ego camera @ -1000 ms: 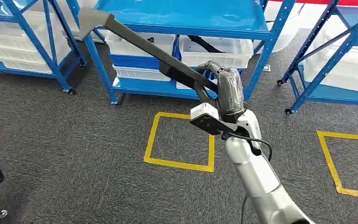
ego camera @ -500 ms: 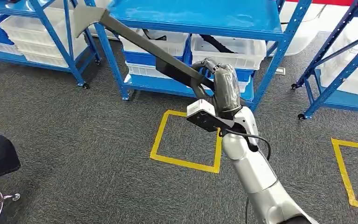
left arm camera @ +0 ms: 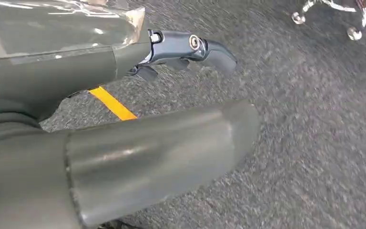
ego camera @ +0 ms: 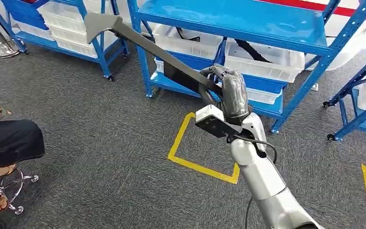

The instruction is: Take the parts from the cabinet and place them on the table.

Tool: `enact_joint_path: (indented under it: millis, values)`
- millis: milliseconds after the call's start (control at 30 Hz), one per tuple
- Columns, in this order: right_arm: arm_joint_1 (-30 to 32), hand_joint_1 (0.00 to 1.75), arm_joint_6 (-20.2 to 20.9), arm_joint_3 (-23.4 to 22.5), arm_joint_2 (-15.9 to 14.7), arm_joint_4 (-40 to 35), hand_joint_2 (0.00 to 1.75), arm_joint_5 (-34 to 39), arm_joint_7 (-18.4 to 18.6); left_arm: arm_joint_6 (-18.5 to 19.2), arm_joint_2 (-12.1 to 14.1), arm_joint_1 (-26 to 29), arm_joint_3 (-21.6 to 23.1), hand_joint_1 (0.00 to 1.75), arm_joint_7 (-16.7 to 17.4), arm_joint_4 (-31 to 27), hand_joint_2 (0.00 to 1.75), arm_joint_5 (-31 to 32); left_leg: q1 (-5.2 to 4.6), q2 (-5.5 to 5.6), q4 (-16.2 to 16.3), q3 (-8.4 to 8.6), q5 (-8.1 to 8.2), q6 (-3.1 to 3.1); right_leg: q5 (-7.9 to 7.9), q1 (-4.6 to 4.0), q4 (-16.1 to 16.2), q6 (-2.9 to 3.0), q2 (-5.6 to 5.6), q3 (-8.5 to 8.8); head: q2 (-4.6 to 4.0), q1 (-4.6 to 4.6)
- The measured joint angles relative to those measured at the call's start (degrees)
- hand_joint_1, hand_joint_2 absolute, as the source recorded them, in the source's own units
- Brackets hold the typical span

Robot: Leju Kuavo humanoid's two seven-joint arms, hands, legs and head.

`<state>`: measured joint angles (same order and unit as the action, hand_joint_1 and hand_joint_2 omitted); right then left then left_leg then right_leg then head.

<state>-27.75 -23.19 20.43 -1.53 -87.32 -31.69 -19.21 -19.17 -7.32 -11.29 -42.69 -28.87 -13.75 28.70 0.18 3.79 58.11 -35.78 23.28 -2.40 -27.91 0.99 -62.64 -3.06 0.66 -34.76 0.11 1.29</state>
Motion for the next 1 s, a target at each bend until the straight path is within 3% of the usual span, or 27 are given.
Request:
enact_joint_path:
  millis: [33, 67, 167, 200, 233, 267, 333, 367, 400, 433, 467, 500, 533, 567, 633, 700, 733, 767, 833, 867, 900, 933, 1000]
  values:
    - [-0.19, 1.75, -0.02, 0.02, 0.00, 0.20, 1.75, 0.04, -0.11, -0.02, 0.00, -0.01, 0.00, 0.00, -0.11, 0.00, 0.00, -0.02, -0.18, 0.41, 0.17, -0.32, -0.01, 0.28, 0.65, 0.30, 3.52, 0.01, 1.70, 1.47, 0.00, 0.02]
    - [-0.27, 1.75, -0.07, 0.02, 0.09, 0.35, 1.75, 0.13, -0.22, -0.02, 0.02, 0.00, 0.00, 0.00, -0.17, 0.00, 0.00, -0.04, -0.45, 0.86, 0.60, -0.58, 0.12, 0.57, 1.03, 0.15, 3.80, 0.58, 1.21, 1.66, 0.00, -0.09]
    - [-0.19, 1.75, -0.20, 0.07, 0.28, 0.75, 1.75, 0.07, -0.31, -0.02, 0.04, 0.23, 0.00, 0.00, -0.22, 0.00, 0.00, -0.07, 0.00, 1.66, 0.31, -0.96, -0.33, 1.51, 1.30, -0.15, 3.70, 1.56, 0.21, 1.71, 0.00, -0.05]
    - [-0.22, 1.75, -0.31, 0.07, 0.39, 0.77, 1.75, 0.07, -0.35, -0.04, 0.29, 0.26, 0.00, 0.00, -0.22, 0.00, 0.00, -0.07, 0.23, 1.40, 0.68, -1.23, -0.01, 1.67, 1.62, 0.66, 4.10, 2.06, -0.24, 1.84, 0.00, -0.05]
    - [-0.21, 1.75, -0.39, 0.09, 0.59, 0.77, 1.75, -0.07, -0.35, -0.06, 0.15, 0.25, 0.00, 0.00, -0.22, 0.00, 0.00, -0.07, -0.05, -0.76, 2.15, -1.74, 1.13, 2.06, 1.66, 0.46, 4.14, 2.25, -0.47, 1.90, 0.00, -0.20]
    - [-0.19, 1.75, -0.55, 0.09, 0.63, 0.77, 1.75, -0.15, -0.37, -0.09, 0.13, 0.13, 0.00, 0.00, -0.22, 0.00, 0.00, 0.00, 0.08, -2.17, 5.46, -3.29, 3.28, 2.42, 1.64, 0.40, 4.14, 2.91, -0.83, 1.90, 0.00, -0.68]
    - [-0.07, 1.75, -0.59, 0.09, 0.63, 0.86, 1.75, -0.17, -0.37, -0.07, 0.05, 0.10, 0.00, 0.00, -0.11, 0.00, 0.00, 0.00, 0.53, -3.22, 14.45, -7.60, 7.34, 3.05, 1.60, 0.18, 4.12, 3.10, -1.69, 1.80, 0.00, -0.70]
    - [0.04, 1.75, -0.61, 0.09, 0.63, 0.96, 1.75, -0.20, -0.37, -0.09, 0.02, 0.11, 0.00, 0.00, -0.11, 0.00, 0.00, 0.00, 0.65, -3.41, 17.16, -8.96, 8.02, 3.25, 1.60, 0.13, 4.11, 3.11, -2.07, 1.76, 0.00, -0.70]
    - [0.19, 1.75, -0.61, 0.11, 0.63, 1.01, 1.75, -0.22, -0.35, -0.11, 0.02, 0.11, 0.00, 0.00, -0.07, 0.00, 0.00, 0.00, 0.77, -3.51, 17.34, -9.05, 7.51, 3.31, 1.59, 0.12, 4.11, 3.10, -2.55, 1.78, 0.00, -0.70]
    - [0.28, 1.75, -0.63, 0.13, 0.66, 1.03, 1.75, -0.22, -0.35, -0.17, 0.02, 0.11, 0.00, 0.00, 0.04, 0.00, 0.00, -0.02, 0.89, -3.67, 15.03, -7.87, 5.86, 3.32, 1.58, 0.12, 4.10, 3.09, -2.98, 1.79, 0.00, -0.72]
    - [0.30, 1.75, -0.63, 0.15, 0.74, 1.03, 1.75, -0.28, -0.35, -0.20, 0.07, 0.09, 0.00, 0.00, 0.06, 0.00, 0.00, -0.06, 0.97, -4.06, 10.58, -5.47, 3.58, 3.25, 1.57, 0.13, 4.10, 3.07, -3.42, 1.83, 0.00, -0.70]
    - [0.27, 1.75, -0.63, 0.15, 0.87, 1.03, 1.75, -0.39, -0.35, -0.22, 0.11, 0.07, 0.00, 0.00, 0.06, 0.00, 0.00, -0.13, 0.96, -5.13, 5.53, -2.61, 1.51, 3.05, 1.55, 0.14, 4.10, 3.04, -3.74, 1.88, 0.00, -0.72]
    - [0.23, 1.75, -0.63, 0.15, 1.05, 1.03, 1.75, -0.44, -0.37, -0.24, 0.13, -0.02, 0.00, 0.00, 0.06, 0.00, 0.00, -0.39, 0.86, -7.15, 1.19, -0.21, 0.90, 2.79, 1.45, 0.00, 4.10, 2.83, -4.09, 1.99, 0.00, -0.70]
    - [0.16, 1.75, -0.63, 0.15, 1.25, 1.07, 1.75, -0.61, -0.37, -0.26, 0.13, -0.12, 0.00, 0.00, 0.04, 0.00, 0.00, -0.52, 0.25, -7.26, 0.72, -0.13, 1.17, 2.55, 1.29, -0.71, 4.04, 2.52, -4.40, 1.84, 0.00, -0.66]
    - [-0.10, 1.75, -0.39, 0.28, 1.75, 1.51, 1.75, -0.61, -0.76, -0.50, 0.18, -0.06, -0.15, 0.00, 0.00, 0.00, 0.00, -1.16, -0.08, -6.03, 0.78, -0.52, 1.18, 2.03, 1.24, -0.45, 4.14, 1.95, -5.15, 1.95, 0.00, -0.44]
    - [-0.78, 1.75, -0.15, 0.57, 2.43, 2.19, 1.75, -0.26, -1.16, -0.57, 0.42, -0.03, -0.55, 0.00, -0.11, -0.02, 0.00, -1.71, 0.03, -4.94, -0.09, -0.06, 0.49, 0.88, 1.09, -0.63, 4.24, 1.10, -5.59, 2.12, 0.00, -0.44]
    - [-1.14, 1.75, -0.11, 0.70, 2.53, 2.58, 1.75, -0.13, -1.40, -0.59, 0.24, 0.07, -0.77, 0.00, -0.18, 0.00, 0.00, -1.70, 0.16, -4.61, -0.47, 0.13, 0.23, 0.49, 0.35, -0.25, 3.09, 1.09, -3.83, 1.37, 0.00, -0.35]
    - [-1.43, 1.75, -0.11, 0.83, 2.58, 2.80, 1.75, 0.00, -1.55, -0.59, 0.39, 0.05, -0.87, 0.00, -0.22, 0.00, 0.00, -1.73, 0.24, -4.21, -0.51, 0.10, 0.03, -0.03, -1.44, -0.25, -0.01, 1.60, -2.33, 0.16, 0.00, -0.51]
    - [-1.50, 1.75, -0.11, 0.96, 2.60, 3.48, 1.75, 0.13, -1.55, -0.57, 0.46, 0.03, -0.96, 0.00, -0.26, 0.00, 0.00, -1.73, 0.22, -2.95, -0.50, -0.01, 0.01, -0.18, -5.05, -0.24, -8.91, 2.20, -1.25, -4.01, 0.00, -0.18]
    - [-1.44, 1.75, -0.09, 1.07, 2.60, 3.87, 1.75, 0.13, -1.55, -0.57, 0.46, 0.12, -1.05, 0.00, -0.26, 0.00, 0.00, -1.75, 0.20, -2.20, -0.48, -0.08, -0.01, -0.20, -6.09, -0.26, -12.71, 2.12, -1.10, -5.93, 0.00, -0.15]
    - [-1.42, 1.75, -0.09, 1.12, 2.56, 4.22, 1.75, 0.13, -1.55, -0.57, 0.44, 0.28, -1.20, 0.00, -0.26, 0.00, 0.00, -1.79, 0.19, -1.52, -0.47, -0.10, -0.06, -0.22, -5.98, -0.31, -13.74, 1.79, -0.96, -6.55, 0.00, -0.15]
    - [-1.46, 1.75, -0.07, 1.14, 2.56, 4.46, 1.75, 0.24, -1.64, -0.63, 0.44, 0.42, -1.29, 0.00, -0.26, 0.00, 0.00, -1.99, 0.19, -0.86, -0.44, -0.09, -0.09, -0.18, -4.94, -0.31, -11.93, 1.38, -0.89, -5.75, 0.00, -0.15]
    - [-1.92, 1.75, 0.26, 1.25, 2.88, 4.85, 1.75, 0.61, -2.23, -0.85, 0.46, 0.57, -1.57, 0.00, -0.44, 0.02, 0.00, -2.84, 0.18, 0.47, -0.28, -0.07, -0.16, -0.05, -0.78, -0.29, -1.93, 0.56, -0.25, -0.81, 0.00, -0.15]
